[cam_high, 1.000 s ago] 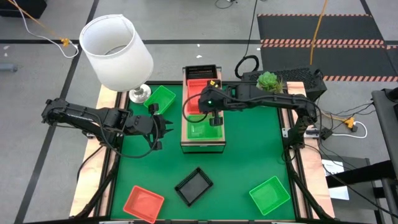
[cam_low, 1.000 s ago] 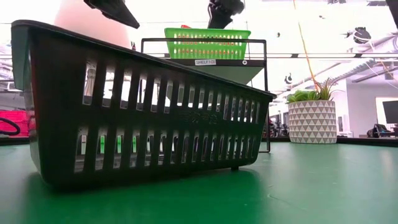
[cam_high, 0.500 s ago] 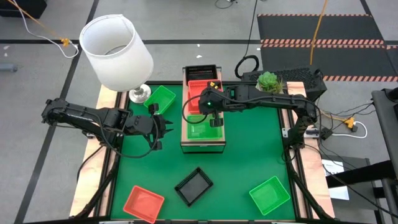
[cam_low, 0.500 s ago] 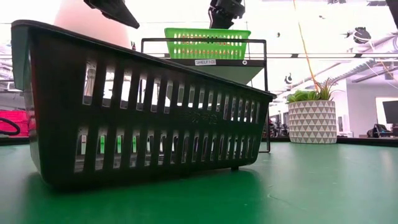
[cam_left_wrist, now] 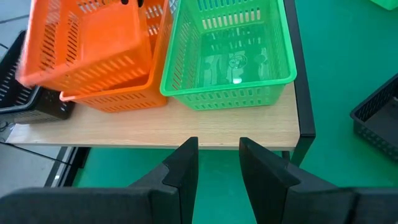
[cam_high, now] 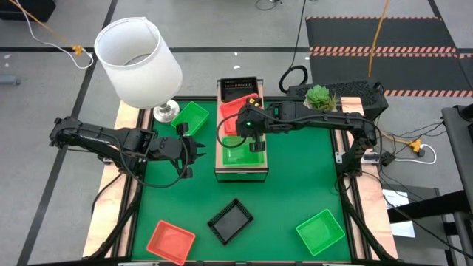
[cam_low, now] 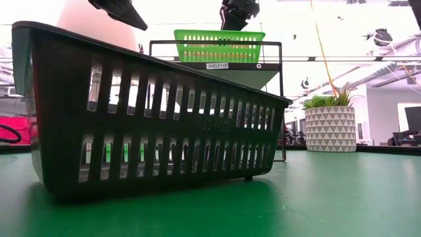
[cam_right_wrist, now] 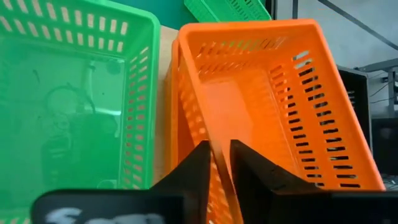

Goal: Stack baskets on shelf by color
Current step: Stack the top orange bin on top of the orange bin on the shelf

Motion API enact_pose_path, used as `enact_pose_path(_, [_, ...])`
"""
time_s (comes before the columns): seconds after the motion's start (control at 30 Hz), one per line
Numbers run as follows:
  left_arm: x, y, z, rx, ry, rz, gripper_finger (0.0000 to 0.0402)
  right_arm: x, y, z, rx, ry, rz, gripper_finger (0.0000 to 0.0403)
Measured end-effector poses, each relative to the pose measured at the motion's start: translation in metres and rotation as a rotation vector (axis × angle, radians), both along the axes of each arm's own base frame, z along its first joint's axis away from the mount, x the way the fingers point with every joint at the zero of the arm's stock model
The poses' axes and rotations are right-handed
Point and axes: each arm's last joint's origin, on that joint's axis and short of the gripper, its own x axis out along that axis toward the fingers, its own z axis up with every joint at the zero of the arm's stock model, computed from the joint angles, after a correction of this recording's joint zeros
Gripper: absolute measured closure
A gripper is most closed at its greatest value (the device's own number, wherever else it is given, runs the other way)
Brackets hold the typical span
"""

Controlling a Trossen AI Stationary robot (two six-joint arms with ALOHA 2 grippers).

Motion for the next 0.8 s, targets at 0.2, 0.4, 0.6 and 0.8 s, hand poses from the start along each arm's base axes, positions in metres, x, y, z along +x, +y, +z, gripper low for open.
enact_pose_path(0.2, [0.000,0.000,0.000,0.000,0.000,0.000,0.0282,0.000,0.000,0.000,0.016,-0.013,-0.025,0.0311])
enact_pose_path(0.4, [0.000,0.000,0.000,0.000,0.000,0.000,0.0282,0.000,0.002,0.000,0.027,-0.022,-0.039,0.0293])
enact_pose_path(0.6, [0.000,0.000,0.000,0.002,0.007,-0.001,0.0282,0.002,0.008,0.005,0.032,-0.071,-0.038,0.0293])
enact_pose_path(0.8, [-0.002,0.000,-0.002,-0.001,0.024,0.004,0.0282,-0.011,0.019,0.015,0.059,-0.083,-0.048,0.0293])
